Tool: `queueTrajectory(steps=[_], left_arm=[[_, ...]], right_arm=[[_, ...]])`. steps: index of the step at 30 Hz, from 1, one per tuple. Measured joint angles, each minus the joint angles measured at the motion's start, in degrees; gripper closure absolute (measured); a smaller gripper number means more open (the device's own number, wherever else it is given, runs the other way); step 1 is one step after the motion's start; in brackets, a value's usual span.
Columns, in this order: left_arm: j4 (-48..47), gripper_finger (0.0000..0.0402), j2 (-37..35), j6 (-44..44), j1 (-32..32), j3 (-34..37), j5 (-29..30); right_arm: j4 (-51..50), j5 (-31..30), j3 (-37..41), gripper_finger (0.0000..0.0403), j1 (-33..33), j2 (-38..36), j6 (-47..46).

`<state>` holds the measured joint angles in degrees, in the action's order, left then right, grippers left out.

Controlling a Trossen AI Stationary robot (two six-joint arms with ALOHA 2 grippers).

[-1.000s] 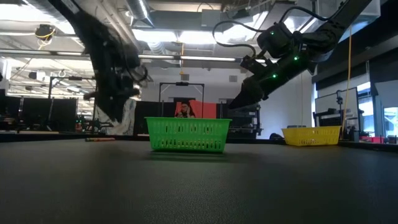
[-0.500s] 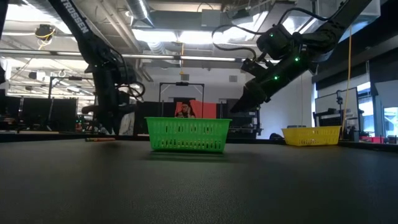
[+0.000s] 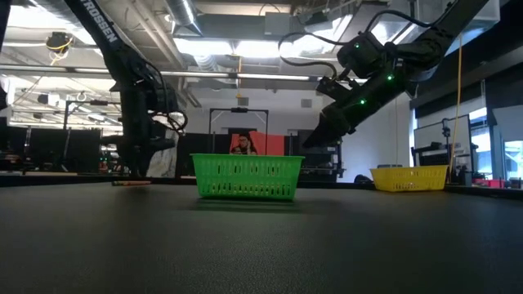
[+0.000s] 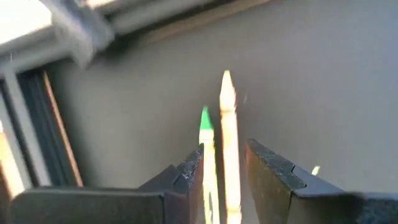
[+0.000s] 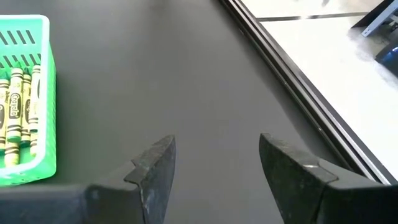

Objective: Sort crayons
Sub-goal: Put the orange crayon into the black bin

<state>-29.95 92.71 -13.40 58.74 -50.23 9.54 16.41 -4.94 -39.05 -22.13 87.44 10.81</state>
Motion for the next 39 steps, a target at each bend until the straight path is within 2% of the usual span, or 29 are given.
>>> queueTrajectory(steps=[6, 13, 22, 28, 32, 39], left_arm=[[-5.81, 0.0302, 0.00, -1.39, -0.04, -0.42, -3.61], [-6.95, 0.0302, 0.54, -1.43, -1.50, -0.48, -4.93], [-4.06, 0.0302, 5.14, -0.47, -3.88, -0.77, 1.05], [-4.73, 0.0303, 5.38, 0.55, -4.22, -1.51, -1.88], [-4.62, 0.0323, 5.43, 1.57, -4.30, -1.56, -2.64], [-4.66, 0.0389, 5.40, 2.30, -4.23, -1.56, -3.13]], right_arm=[[-0.33, 1.06, 0.00, 0.0172, 0.00, 0.00, 0.00], [-0.31, 3.05, 0.00, 0.0172, 0.00, 0.00, 0.00], [-0.32, 3.48, 0.00, 0.0172, 0.00, 1.25, 0.00], [-0.06, 4.42, 0.01, 0.0172, 0.00, 4.37, 0.02], [0.14, 4.56, 0.02, 0.0172, 0.00, 4.94, 0.22], [0.23, 4.54, 0.01, 0.0172, 0.00, 4.94, 1.46]])
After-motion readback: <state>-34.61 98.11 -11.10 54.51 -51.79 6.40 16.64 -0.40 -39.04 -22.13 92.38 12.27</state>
